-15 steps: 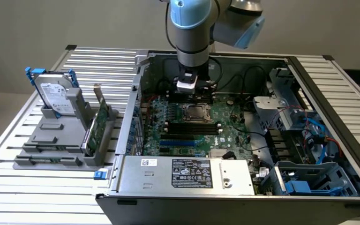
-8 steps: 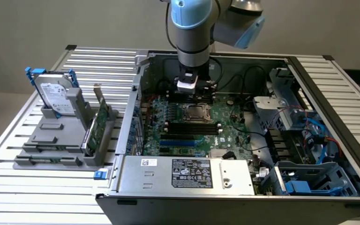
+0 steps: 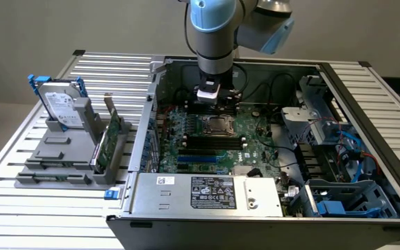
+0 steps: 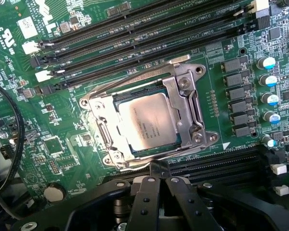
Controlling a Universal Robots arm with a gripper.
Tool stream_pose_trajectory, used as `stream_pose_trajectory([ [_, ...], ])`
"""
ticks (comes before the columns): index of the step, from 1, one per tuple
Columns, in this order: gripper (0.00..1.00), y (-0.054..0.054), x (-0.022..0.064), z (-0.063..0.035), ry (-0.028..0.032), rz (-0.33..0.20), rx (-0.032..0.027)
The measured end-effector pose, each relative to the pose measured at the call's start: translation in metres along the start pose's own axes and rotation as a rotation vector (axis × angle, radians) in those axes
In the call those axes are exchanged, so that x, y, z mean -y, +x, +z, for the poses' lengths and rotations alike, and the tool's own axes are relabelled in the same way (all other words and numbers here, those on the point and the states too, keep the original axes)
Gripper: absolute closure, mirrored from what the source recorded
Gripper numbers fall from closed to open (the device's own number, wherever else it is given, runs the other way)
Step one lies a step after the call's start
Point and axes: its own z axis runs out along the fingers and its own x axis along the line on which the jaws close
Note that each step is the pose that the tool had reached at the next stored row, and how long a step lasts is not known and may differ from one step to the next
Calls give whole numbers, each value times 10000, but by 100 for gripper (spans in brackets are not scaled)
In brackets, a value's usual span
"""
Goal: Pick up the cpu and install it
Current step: 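Install the first cpu locking lever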
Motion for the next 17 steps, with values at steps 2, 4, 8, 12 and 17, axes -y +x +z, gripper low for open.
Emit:
stream_pose_trajectory([
  [2, 89, 0, 0, 0, -9, 7, -4],
  [4, 89, 0, 0, 0, -18, 17, -9],
  [8, 89, 0, 0, 0, -33, 36, -17],
  [12, 89, 5, 2, 0, -49, 49, -18],
  [17, 89, 13, 8, 2, -60, 67, -24],
])
